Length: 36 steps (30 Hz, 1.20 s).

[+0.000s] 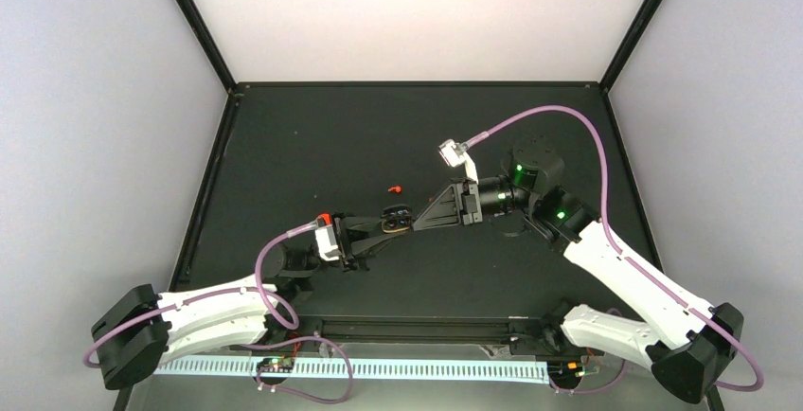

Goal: Insert the wireless bluetooth earbuds into the charging case
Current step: Place the earbud in the charging case.

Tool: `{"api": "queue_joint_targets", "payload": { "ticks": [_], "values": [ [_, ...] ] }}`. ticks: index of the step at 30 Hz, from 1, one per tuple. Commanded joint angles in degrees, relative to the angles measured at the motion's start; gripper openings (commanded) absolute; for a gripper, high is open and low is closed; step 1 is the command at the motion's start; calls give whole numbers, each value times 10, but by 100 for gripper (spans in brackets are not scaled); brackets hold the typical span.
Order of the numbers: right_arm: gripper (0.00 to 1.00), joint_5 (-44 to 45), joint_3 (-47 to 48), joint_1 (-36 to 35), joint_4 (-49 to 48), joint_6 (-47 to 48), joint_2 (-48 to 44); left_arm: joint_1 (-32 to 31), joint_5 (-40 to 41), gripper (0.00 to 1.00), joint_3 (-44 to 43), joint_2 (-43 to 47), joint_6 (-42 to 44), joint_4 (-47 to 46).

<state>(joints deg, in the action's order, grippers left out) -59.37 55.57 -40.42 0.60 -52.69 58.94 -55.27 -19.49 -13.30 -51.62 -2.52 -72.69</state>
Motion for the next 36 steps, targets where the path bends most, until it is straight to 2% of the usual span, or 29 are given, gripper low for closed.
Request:
{"api": "queue_joint_targets", "payload": {
  "ticks": [1, 18, 36],
  "values": [
    [6, 4, 21, 1, 26, 19, 6, -5, 1, 2, -4, 12, 7, -20],
    [6, 11, 47, 1, 54, 43, 12, -5, 7, 1, -1, 17, 13, -6],
    [5, 14, 27, 1, 48, 27, 20, -5, 2, 1, -5, 25, 15, -4]
  ]
}}
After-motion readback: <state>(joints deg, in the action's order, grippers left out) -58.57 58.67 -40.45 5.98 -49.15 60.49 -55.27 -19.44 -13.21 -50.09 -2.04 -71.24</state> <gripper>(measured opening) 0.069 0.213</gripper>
